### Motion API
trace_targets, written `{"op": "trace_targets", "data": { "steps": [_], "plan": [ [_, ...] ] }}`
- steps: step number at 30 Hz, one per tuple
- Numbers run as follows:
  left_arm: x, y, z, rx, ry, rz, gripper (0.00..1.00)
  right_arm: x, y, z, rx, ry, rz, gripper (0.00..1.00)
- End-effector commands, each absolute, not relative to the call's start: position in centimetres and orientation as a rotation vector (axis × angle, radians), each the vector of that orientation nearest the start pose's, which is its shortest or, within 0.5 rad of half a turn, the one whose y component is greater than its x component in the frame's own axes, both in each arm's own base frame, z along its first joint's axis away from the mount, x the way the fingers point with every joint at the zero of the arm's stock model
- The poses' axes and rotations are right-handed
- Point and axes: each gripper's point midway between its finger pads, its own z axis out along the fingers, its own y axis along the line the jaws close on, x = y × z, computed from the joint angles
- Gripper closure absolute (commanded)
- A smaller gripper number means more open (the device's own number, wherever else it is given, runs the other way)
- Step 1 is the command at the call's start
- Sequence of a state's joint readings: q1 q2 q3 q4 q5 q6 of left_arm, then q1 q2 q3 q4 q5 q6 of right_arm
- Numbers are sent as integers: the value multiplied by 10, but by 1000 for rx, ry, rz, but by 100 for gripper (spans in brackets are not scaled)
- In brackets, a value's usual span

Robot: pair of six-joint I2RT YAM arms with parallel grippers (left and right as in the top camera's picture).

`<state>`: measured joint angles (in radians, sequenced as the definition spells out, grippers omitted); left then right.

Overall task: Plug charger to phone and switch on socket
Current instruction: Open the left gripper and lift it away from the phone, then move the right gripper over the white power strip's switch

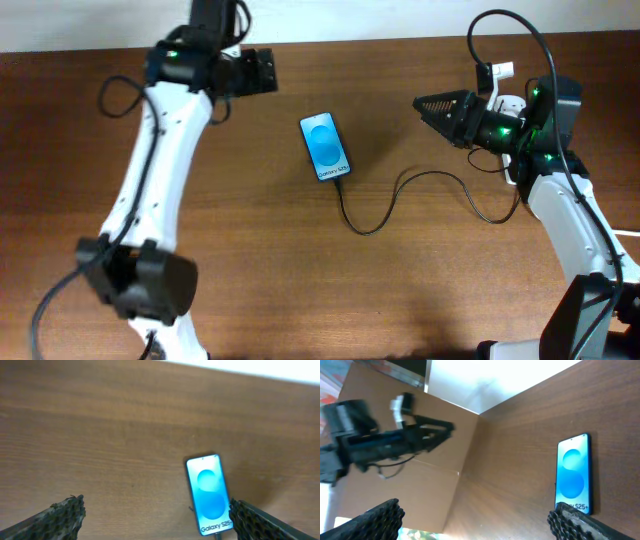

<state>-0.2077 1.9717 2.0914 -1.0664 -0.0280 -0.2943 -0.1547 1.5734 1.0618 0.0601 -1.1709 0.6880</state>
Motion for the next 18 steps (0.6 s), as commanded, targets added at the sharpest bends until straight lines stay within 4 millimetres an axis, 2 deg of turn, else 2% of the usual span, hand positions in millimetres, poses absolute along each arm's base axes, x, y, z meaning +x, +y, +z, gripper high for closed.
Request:
{"op": "trace_targets", "data": {
  "steps": [1,3,6,11,13,15,18],
  "plan": [
    [473,-82,313,-127,2391,-295,1,410,93,262,12,1989,1443,2],
    [467,-75,329,-138,2358,-335,1,409,93,265,13,1986,1435,2],
    [464,-62,337,-165,2340,-330,1,409,91,264,32,1996,1401,2],
    [464,-57,337,-178,2339,-326,1,408,73,235,150,2130,1177,2],
    [464,-57,337,-179,2339,-326,1,403,59,224,197,2239,1015,2],
    [464,-57,337,-179,2339,-326,1,400,52,226,202,2289,930,2],
    [461,-57,335,-180,2353,-325,1,394,30,246,226,2360,718,2]
  ]
}}
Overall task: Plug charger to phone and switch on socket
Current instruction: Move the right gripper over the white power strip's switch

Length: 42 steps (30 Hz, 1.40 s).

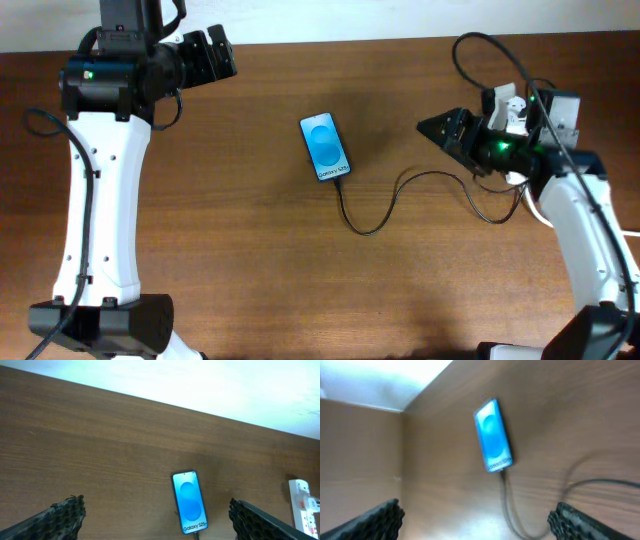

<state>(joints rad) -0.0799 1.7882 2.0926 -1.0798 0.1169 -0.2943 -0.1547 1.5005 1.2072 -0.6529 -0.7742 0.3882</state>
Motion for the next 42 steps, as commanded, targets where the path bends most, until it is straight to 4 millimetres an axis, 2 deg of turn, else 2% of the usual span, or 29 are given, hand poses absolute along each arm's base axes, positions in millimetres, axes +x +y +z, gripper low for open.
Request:
{"op": "trace_targets", "data": {
  "steps": [1,6,10,12,14,17,23,28,32,42],
  "plan": [
    [461,-57,334,-180,2355,-324,1,393,24,253,231,2370,665,2],
    [461,-57,334,-180,2355,-325,1,384,3,293,242,2370,471,2],
    [461,-57,334,-180,2355,-324,1,374,-17,332,273,2305,398,2],
    [461,-57,334,-181,2355,-325,1,362,-42,355,340,2251,356,2],
    [461,-57,334,-181,2355,-325,1,350,-67,369,418,2212,310,2],
    [461,-57,334,-181,2355,-325,1,330,-113,378,565,2150,226,2],
    [461,-57,334,-180,2355,-324,1,304,-176,368,789,2110,134,2],
    [461,-57,334,-180,2355,-324,1,291,-217,354,927,2091,94,2],
    [461,-57,334,-181,2355,-325,1,294,-233,336,994,2113,107,2],
    [461,-57,334,-181,2355,-325,1,306,-250,298,1067,2189,130,2]
  ]
}}
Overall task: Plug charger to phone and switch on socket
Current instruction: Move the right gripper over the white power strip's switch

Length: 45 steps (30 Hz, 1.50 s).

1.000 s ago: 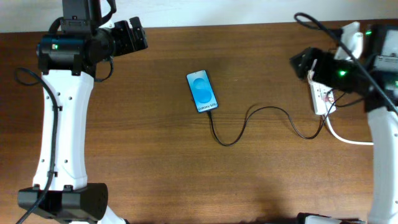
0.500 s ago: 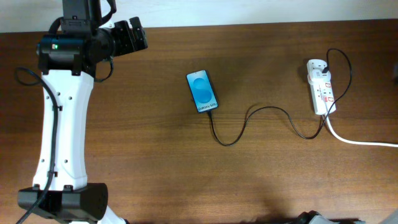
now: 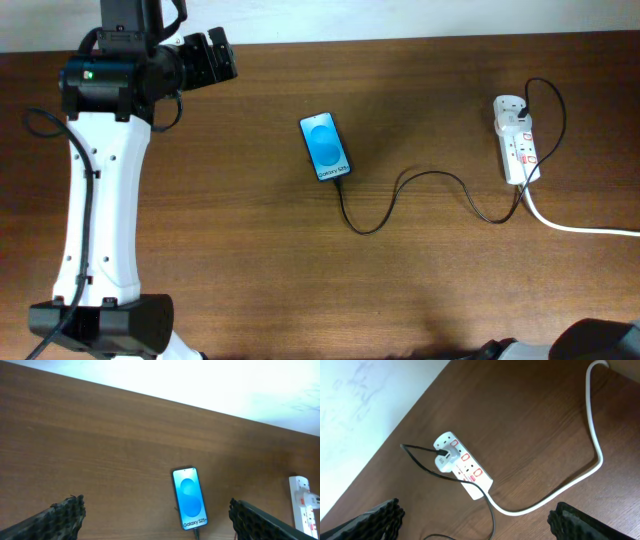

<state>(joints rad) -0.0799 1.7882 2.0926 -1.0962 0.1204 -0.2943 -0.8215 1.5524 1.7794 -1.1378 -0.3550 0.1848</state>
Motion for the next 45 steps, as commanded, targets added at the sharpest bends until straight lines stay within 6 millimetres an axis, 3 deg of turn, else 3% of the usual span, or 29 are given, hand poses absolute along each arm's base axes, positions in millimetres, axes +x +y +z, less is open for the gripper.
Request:
{"op": "trace_targets", "data": {
  "steps": [1,12,21,29,39,45],
  "plan": [
    [461,-57,334,-181,2355,-325,1,306,-252,295,1073,2195,130,2],
    [461,-57,334,-181,2355,-325,1,322,-261,257,1113,2272,178,2],
    [461,-57,334,-181,2355,-325,1,348,-256,234,1067,2329,180,2],
    [461,-57,334,-180,2355,-324,1,356,-258,223,1063,2343,185,2],
    [461,-57,334,-181,2355,-325,1,401,-237,197,934,2402,201,2],
    [461,-57,334,-180,2355,-324,1,415,-243,179,937,2422,111,2]
  ]
}}
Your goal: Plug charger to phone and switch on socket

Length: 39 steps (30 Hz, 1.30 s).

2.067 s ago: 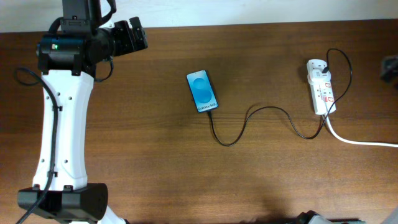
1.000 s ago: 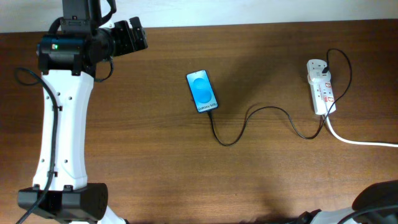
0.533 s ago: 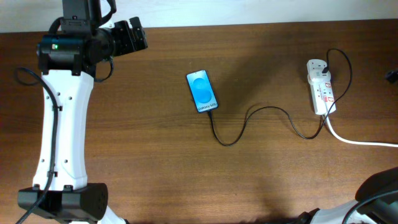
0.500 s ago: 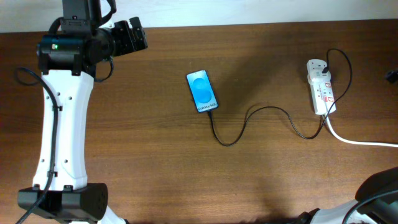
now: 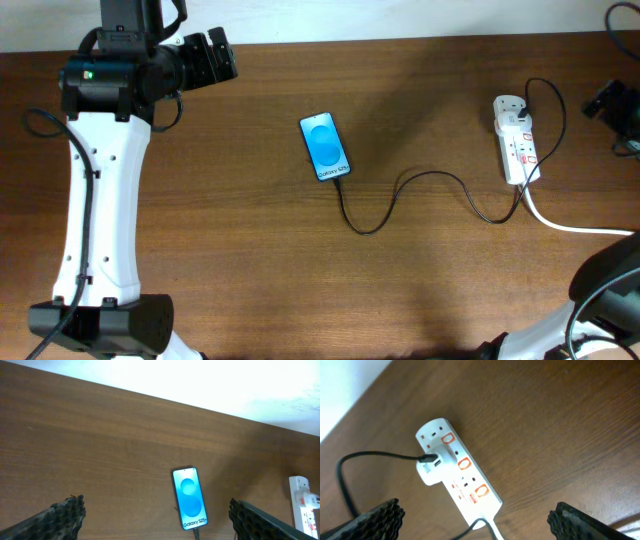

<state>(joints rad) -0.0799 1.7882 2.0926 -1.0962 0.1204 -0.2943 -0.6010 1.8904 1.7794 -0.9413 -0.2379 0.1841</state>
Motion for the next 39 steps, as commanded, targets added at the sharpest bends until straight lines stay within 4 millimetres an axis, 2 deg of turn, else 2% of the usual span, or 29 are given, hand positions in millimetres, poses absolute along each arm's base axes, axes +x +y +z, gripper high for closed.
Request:
{"op": "trace_targets", "data": {
  "steps": [1,4,8,12,14,19,27,33,39],
  "plan": [
    [461,-57,334,-180,2355,-324,1,418,-243,181,929,2408,134,2],
    [461,-57,334,-180,2355,-324,1,419,-250,186,928,2370,166,2],
    [461,-57,334,-180,2355,-324,1,408,-269,186,987,2344,156,2],
    [461,-57,334,-181,2355,-325,1,407,-280,178,1008,2334,149,2],
    [461,-57,334,-181,2355,-325,1,413,-282,165,1001,2348,168,2],
    [461,-57,334,-181,2355,-325,1,428,-270,128,916,2417,291,2],
    [461,-57,334,-180,2355,-324,1,445,-246,65,810,2565,314,2],
    [461,-57,334,-180,2355,-324,1,454,-235,42,786,2611,299,2],
    [461,-57,334,-180,2355,-324,1,455,-230,31,780,2647,262,2]
  ]
}}
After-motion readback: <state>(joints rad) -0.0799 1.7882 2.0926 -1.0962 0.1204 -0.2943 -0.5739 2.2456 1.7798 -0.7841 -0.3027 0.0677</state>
